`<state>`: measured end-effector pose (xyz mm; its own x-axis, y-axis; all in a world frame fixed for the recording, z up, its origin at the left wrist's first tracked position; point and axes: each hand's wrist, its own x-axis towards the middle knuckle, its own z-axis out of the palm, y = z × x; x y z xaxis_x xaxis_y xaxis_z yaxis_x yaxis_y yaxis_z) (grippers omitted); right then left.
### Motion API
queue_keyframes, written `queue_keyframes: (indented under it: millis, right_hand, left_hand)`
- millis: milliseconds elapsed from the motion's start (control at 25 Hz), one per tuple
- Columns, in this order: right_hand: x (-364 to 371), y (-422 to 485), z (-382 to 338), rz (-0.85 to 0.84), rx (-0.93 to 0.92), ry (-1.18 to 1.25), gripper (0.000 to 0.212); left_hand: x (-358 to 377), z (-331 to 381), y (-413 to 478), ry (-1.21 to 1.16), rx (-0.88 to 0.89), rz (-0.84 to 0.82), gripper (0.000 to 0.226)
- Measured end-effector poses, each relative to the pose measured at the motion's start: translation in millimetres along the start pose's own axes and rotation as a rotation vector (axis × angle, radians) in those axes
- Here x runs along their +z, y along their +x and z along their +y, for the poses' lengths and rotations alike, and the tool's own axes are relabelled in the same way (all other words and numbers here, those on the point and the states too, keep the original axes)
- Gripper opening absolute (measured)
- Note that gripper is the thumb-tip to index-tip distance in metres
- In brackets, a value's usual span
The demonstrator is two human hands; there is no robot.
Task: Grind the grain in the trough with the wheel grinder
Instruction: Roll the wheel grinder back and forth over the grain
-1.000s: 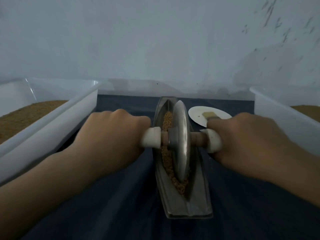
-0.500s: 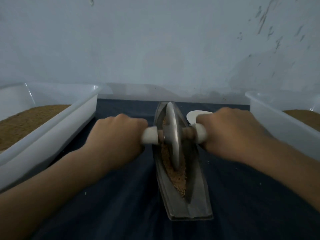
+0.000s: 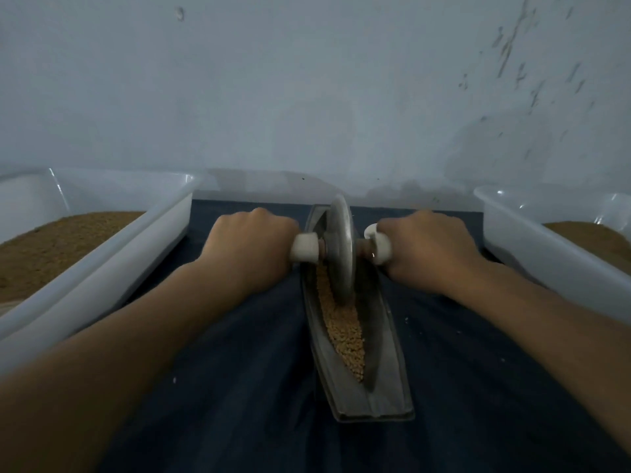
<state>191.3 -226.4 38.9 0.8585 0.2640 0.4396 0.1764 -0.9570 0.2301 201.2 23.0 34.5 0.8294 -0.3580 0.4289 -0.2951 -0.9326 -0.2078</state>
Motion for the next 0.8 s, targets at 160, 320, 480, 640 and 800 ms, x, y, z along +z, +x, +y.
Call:
queue_keyframes:
  millis: [160, 320, 480, 640, 800]
  right_hand:
    - [3.7, -42.2, 2.1, 0.339, -0.143, -0.084, 0.027]
    - [6.7, 2.6, -7.2, 0.097, 0.013, -0.082, 0.028]
    - [7.8, 4.9, -6.6, -0.051, 0.110, 0.080, 0.017]
    - [3.3, -56.8, 5.0, 0.185, -0.106, 0.037, 0.023]
    - [9.6, -32.8, 3.9, 0.140, -0.031, -0.006, 0.020]
  left_hand:
    - [5.4, -17.0, -38.3, -0.045, 0.077, 0.001, 0.018]
    - [5.0, -0.7, 4.5, -0.021, -0.059, -0.104, 0.008]
    - [-8.5, 9.0, 22.7, 0.101, -0.048, -0.090, 0.012]
    - [-14.3, -1.2, -30.2, 0.134, 0.199, 0.165, 0.023]
    - [-4.5, 2.0, -12.7, 0.123, 0.099, 0.087, 0.017]
